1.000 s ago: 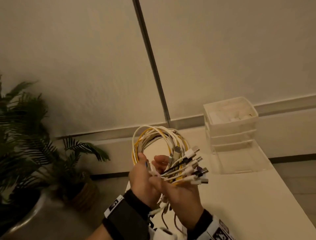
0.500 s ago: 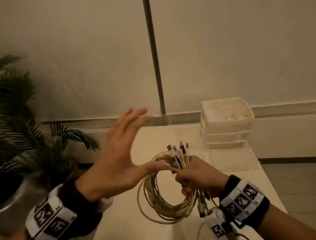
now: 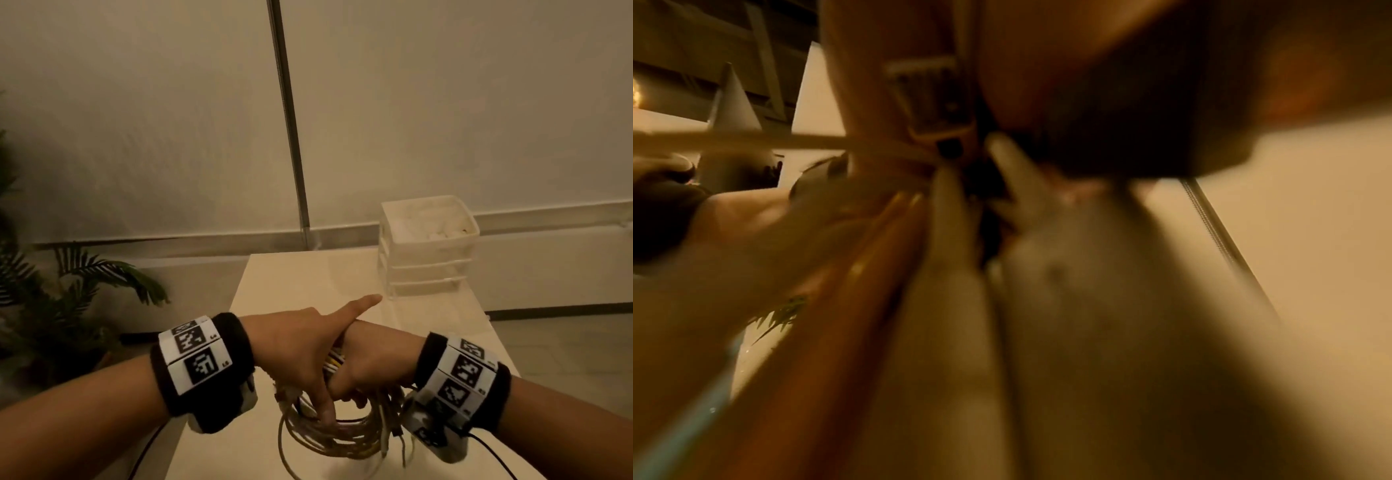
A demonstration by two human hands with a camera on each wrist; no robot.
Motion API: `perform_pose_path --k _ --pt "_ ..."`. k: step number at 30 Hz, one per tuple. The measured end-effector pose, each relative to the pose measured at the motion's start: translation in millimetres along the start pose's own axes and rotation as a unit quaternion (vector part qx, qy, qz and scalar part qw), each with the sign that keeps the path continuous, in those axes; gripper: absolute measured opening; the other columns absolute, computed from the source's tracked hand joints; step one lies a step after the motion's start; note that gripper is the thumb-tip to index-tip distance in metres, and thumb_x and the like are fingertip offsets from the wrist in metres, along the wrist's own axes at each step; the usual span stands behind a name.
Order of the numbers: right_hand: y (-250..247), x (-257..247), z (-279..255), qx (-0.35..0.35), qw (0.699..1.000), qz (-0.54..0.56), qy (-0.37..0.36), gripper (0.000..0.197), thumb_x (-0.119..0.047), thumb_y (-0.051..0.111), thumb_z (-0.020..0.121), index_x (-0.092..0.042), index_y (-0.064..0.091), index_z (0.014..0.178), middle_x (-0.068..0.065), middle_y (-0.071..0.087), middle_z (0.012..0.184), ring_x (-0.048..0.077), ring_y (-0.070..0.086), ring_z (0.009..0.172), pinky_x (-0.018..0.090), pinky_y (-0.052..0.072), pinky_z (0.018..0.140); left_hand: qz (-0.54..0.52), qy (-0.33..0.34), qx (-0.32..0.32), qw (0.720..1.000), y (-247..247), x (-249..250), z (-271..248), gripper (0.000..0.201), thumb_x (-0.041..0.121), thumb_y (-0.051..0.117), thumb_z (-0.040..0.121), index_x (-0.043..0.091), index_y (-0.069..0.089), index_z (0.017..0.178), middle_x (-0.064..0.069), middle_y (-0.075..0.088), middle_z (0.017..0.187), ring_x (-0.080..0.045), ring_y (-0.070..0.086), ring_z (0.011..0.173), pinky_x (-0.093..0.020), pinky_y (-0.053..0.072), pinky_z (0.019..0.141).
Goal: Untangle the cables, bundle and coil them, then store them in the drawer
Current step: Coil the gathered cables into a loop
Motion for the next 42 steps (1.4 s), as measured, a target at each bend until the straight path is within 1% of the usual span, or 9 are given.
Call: perform_pose_path --k 6,11,18,21,25,30,35,39,42 --pt "9 19 5 0.022 1.0 -0.004 0.0 0.051 -0.014 0.077 0.074 -0.012 0.058 0.122 0.012 0.075 0.092 0.017 0.072 0.067 0.034 0.059 0.063 -0.002 -0.008 -0.028 1.0 22 -15 15 0.128 0.03 0.087 0.067 0.043 -0.01 0.15 0.009 0.059 0.133 -0.01 0.059 0.11 -0.02 0.044 0.089" --pt "7 32 -1 0.108 0.99 -0.083 -0.027 0.047 -0.026 0.074 0.068 -0.012 0.058 0.11 0.001 0.073 0.093 0.011 0.072 0.072 0.037 0.061 0.071 0.017 -0.02 -0.01 1.0 32 -12 17 0.106 0.028 0.086 0.068 0.031 0.017 0.149 0.003 0.058 0.133 -0.018 0.058 0.112 -0.03 0.047 0.097" --pt "3 46 -9 0.119 0.977 -0.174 -0.031 0.023 -0.034 0.065 0.074 -0.022 0.057 0.092 -0.001 0.067 0.082 0.015 0.063 0.073 0.036 0.056 0.07 -0.017 -0.028 0.092 0.995 21 -39 7 0.036 0.025 0.073 0.074 0.024 0.063 0.108 0.005 0.069 0.096 -0.013 0.064 0.082 -0.037 0.054 0.079" --pt "-2 36 -1 0.151 0.975 -0.161 -0.04 0.008 -0.015 0.055 0.076 -0.011 0.057 0.083 0.01 0.064 0.076 0.028 0.059 0.069 0.038 0.049 0.062 -0.012 -0.019 0.083 0.996 24 -41 1 0.016 0.032 0.072 0.077 0.027 0.059 0.086 0.006 0.066 0.081 -0.012 0.063 0.07 -0.038 0.055 0.073" --pt "4 33 15 0.137 0.976 -0.167 -0.041 0.007 -0.011 0.049 0.071 -0.008 0.053 0.076 0.014 0.06 0.071 0.032 0.055 0.064 0.042 0.046 0.056 0.098 -0.036 0.064 0.993 16 -36 4 0.04 0.047 0.076 0.072 0.033 0.052 0.101 0.006 0.068 0.094 -0.015 0.063 0.08 -0.036 0.054 0.076" --pt "1 22 13 0.122 0.978 -0.159 -0.056 0.01 -0.01 0.053 0.079 -0.012 0.054 0.069 0.009 0.06 0.069 0.029 0.058 0.065 0.041 0.051 0.065 -0.031 -0.031 0.145 0.988 19 -29 7 0.035 0.025 0.076 0.076 0.023 0.053 0.102 0.004 0.067 0.089 -0.016 0.066 0.072 -0.036 0.058 0.068" --pt "-9 24 3 0.069 0.994 -0.03 -0.084 0.016 -0.025 0.068 0.081 -0.016 0.063 0.093 0.001 0.07 0.085 0.008 0.068 0.074 0.031 0.057 0.074 -0.059 0.006 0.191 0.98 6 -32 2 0.017 0.031 0.071 0.08 0.032 0.054 0.079 0.007 0.063 0.074 -0.011 0.06 0.063 -0.027 0.047 0.054" --pt "-28 36 -21 0.101 0.986 0.072 -0.113 0.059 -0.059 0.059 0.08 -0.016 0.058 0.12 0.007 0.069 0.106 0.02 0.07 0.091 0.037 0.058 0.082 -0.082 0.044 0.209 0.974 -15 -30 -7 0.009 0.025 0.069 0.08 0.025 0.06 0.082 0.006 0.064 0.073 -0.01 0.06 0.06 -0.04 0.053 0.058" --pt "-45 59 -44 0.149 0.976 0.126 -0.095 0.051 -0.056 0.049 0.089 -0.018 0.055 0.122 0.009 0.071 0.1 0.023 0.07 0.086 0.045 0.059 0.078 -0.142 0.048 0.252 0.956 -41 -42 -20 0.01 0.016 0.068 0.078 0.015 0.058 0.077 0.002 0.057 0.062 -0.01 0.054 0.05 -0.037 0.05 0.049"
Point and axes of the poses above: each hand's wrist, its own z-axis towards the middle knuckle, its own y-axis out of the palm, x = y × z, the point moved 9 cm from there along z, towards the middle knuckle
